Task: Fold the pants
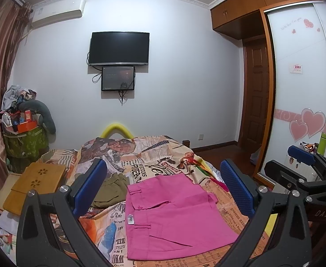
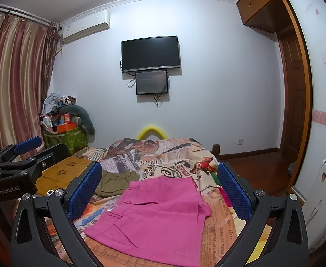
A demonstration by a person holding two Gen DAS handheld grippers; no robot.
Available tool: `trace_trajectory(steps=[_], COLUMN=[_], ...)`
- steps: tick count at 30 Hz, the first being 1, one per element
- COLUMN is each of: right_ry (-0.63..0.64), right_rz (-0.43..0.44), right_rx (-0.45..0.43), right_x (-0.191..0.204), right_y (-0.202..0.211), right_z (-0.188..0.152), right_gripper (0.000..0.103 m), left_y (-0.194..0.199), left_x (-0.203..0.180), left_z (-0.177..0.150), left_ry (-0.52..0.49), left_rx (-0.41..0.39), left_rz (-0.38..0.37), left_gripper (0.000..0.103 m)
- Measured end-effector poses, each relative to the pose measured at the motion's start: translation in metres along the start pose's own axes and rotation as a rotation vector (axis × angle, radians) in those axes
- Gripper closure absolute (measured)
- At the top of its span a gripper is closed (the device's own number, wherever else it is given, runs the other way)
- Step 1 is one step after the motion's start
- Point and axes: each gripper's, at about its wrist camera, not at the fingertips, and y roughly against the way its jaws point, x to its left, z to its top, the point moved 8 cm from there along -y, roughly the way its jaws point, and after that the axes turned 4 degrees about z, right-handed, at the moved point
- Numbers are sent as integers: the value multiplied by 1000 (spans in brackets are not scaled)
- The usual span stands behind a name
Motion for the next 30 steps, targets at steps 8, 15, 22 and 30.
trace_trajectory(steps=[8,15,22,30], right_ry=[-1,-2,-4,-5], right_rz=[0,1,1,2], right_rx=[1,1,1,2], right_x=[-1,-2,-1,-2], right_y=[0,0,0,0], right_z=[1,2,2,2], right_gripper=[0,0,0,0], left_y=[-1,-1,0,0], left_x=[0,-3,-4,-4], left_z=[0,-1,-1,0], left_ry=[-5,-14,-14,-14], left_rx=[0,-2,2,6], left_rz=[-1,-2,-4,-6], left_gripper=[0,0,0,0])
